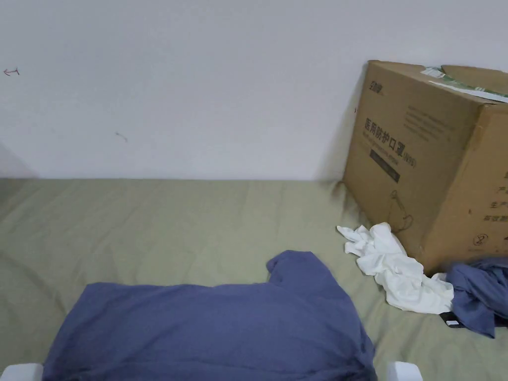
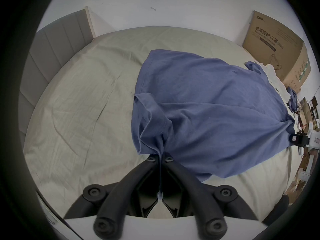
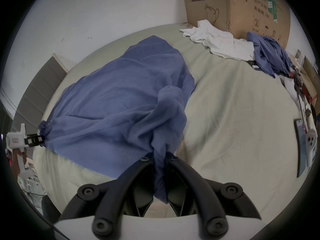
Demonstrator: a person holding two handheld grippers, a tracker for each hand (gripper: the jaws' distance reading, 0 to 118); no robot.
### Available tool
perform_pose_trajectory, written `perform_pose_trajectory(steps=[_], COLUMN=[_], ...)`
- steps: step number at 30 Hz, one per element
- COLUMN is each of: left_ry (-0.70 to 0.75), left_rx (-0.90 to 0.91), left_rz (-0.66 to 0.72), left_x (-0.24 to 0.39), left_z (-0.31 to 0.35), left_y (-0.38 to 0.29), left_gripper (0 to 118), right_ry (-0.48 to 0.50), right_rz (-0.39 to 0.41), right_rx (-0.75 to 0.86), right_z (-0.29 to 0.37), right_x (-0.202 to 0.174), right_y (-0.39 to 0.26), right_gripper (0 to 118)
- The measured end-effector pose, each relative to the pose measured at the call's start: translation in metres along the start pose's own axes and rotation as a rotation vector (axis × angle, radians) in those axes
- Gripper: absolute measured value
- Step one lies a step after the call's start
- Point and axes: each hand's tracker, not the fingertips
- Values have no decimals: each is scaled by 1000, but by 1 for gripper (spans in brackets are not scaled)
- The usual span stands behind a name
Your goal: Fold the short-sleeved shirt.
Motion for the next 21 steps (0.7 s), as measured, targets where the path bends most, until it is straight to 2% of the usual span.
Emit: perform_pose_trajectory(steps=[1, 4, 7, 12, 18, 21], left_ry=[-6, -31, -64, -57, -86, -101], left_rx=[7, 14, 41, 63, 32, 7], left_rz=[-4, 19, 61, -42, -86, -21], left_x=[-1, -10, -21, -20, -33, -41], left_z=[4, 20, 37, 70, 105, 111], left_y=[-1, 0, -2, -22, -98, -134], left_gripper=[0, 0, 0, 0, 0, 0], right_ry=[-22, 42, 71, 100, 114, 117], right_rz=[14, -49, -38, -21, 1, -10], right_rx=[0, 20, 43, 64, 18, -60], right_z=[3, 17, 40, 79, 121, 128], right_x=[-1, 3, 4, 8, 19, 22], right_y=[-1, -8, -18, -38, -104, -137], right_gripper=[7, 7, 7, 7, 7, 7])
